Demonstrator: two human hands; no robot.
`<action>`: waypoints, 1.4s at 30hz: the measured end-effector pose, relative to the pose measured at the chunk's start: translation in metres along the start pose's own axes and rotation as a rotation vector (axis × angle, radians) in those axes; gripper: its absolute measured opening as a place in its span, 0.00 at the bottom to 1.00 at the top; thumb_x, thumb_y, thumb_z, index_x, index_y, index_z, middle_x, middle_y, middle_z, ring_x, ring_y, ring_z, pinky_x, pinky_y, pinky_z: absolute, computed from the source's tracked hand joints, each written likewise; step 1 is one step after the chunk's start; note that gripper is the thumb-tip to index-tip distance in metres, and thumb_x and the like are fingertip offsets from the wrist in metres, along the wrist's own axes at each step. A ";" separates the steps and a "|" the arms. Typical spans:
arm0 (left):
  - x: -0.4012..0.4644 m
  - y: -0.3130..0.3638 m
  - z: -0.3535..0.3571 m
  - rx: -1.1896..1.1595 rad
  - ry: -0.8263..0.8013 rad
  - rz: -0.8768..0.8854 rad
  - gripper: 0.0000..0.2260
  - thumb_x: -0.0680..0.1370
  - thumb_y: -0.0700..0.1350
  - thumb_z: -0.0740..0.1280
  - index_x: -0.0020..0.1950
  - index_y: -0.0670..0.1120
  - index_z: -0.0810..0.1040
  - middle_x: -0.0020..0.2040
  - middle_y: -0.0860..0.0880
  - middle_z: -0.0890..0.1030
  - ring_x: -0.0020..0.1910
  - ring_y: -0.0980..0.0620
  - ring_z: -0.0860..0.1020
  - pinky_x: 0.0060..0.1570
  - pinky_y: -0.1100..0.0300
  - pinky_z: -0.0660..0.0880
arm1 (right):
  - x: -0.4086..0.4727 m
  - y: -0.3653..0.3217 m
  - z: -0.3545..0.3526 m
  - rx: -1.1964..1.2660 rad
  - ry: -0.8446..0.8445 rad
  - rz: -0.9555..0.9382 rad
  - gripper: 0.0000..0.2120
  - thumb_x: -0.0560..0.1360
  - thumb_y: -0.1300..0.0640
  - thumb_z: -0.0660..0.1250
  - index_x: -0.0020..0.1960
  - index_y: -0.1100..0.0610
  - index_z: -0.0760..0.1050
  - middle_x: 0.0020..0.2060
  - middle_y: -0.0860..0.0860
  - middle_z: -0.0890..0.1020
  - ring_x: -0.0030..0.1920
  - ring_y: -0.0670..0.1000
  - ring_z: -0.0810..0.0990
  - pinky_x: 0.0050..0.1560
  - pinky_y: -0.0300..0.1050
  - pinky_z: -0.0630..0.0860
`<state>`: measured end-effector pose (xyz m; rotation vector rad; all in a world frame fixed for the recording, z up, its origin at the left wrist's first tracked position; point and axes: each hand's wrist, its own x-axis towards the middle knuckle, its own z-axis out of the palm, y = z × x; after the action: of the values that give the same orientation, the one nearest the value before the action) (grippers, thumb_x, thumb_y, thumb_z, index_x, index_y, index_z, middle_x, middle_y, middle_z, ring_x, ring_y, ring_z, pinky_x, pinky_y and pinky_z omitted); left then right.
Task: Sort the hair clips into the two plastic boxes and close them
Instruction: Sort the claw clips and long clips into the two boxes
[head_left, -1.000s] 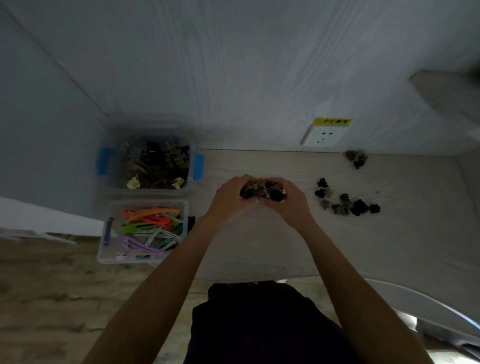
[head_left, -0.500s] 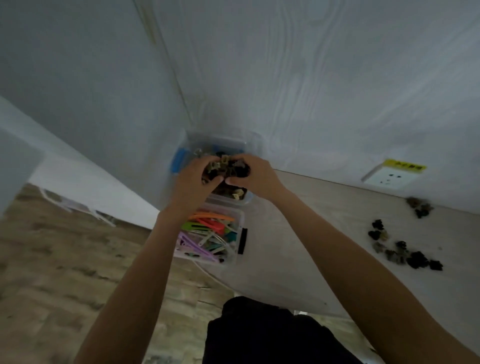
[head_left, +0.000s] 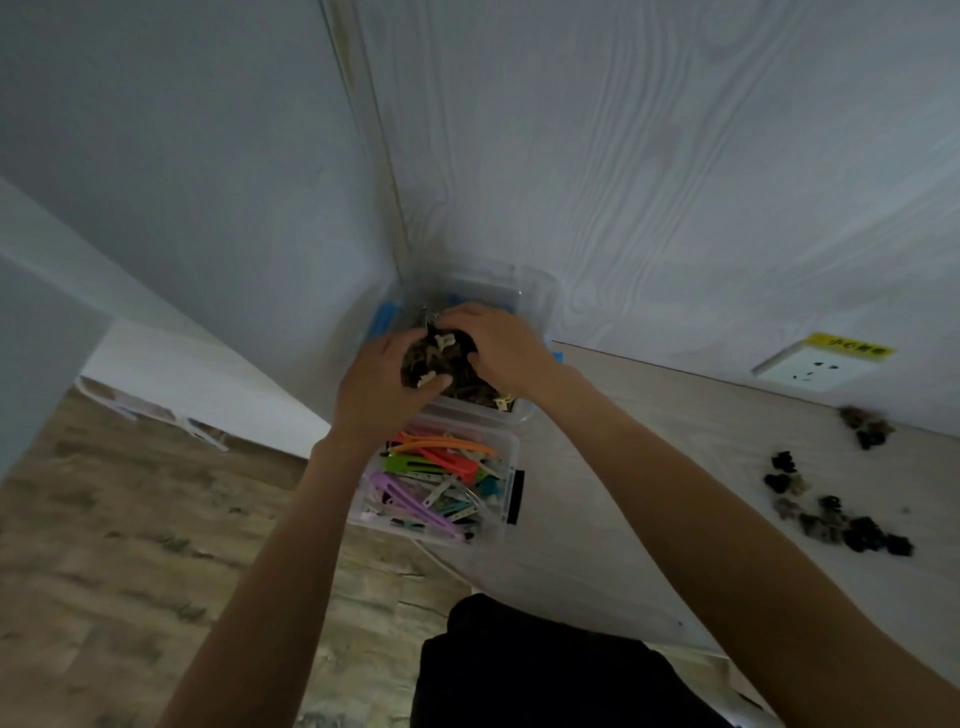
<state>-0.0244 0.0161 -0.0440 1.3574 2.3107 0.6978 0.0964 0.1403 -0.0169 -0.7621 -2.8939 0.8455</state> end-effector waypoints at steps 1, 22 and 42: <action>-0.001 0.000 0.002 0.010 0.009 0.012 0.21 0.72 0.53 0.70 0.64 0.50 0.72 0.59 0.47 0.77 0.58 0.46 0.73 0.55 0.52 0.72 | -0.003 0.002 0.000 -0.017 0.000 0.017 0.24 0.71 0.68 0.61 0.66 0.56 0.70 0.67 0.55 0.72 0.65 0.56 0.72 0.62 0.53 0.71; -0.011 -0.001 0.014 0.116 0.100 0.140 0.12 0.80 0.44 0.59 0.61 0.46 0.76 0.59 0.47 0.78 0.55 0.48 0.77 0.50 0.58 0.72 | -0.068 0.023 0.036 -0.156 0.011 -0.014 0.19 0.77 0.54 0.53 0.61 0.55 0.77 0.60 0.49 0.79 0.65 0.55 0.71 0.65 0.51 0.66; -0.046 0.193 0.150 0.177 -0.458 0.301 0.33 0.74 0.53 0.67 0.74 0.46 0.57 0.69 0.43 0.65 0.65 0.42 0.66 0.60 0.48 0.71 | -0.313 0.162 0.020 0.002 0.565 0.755 0.21 0.71 0.52 0.61 0.62 0.59 0.74 0.60 0.60 0.77 0.60 0.63 0.72 0.63 0.55 0.67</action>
<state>0.2133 0.0891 -0.0494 1.7546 1.8585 0.2268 0.4406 0.1036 -0.0848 -1.7935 -2.0899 0.5175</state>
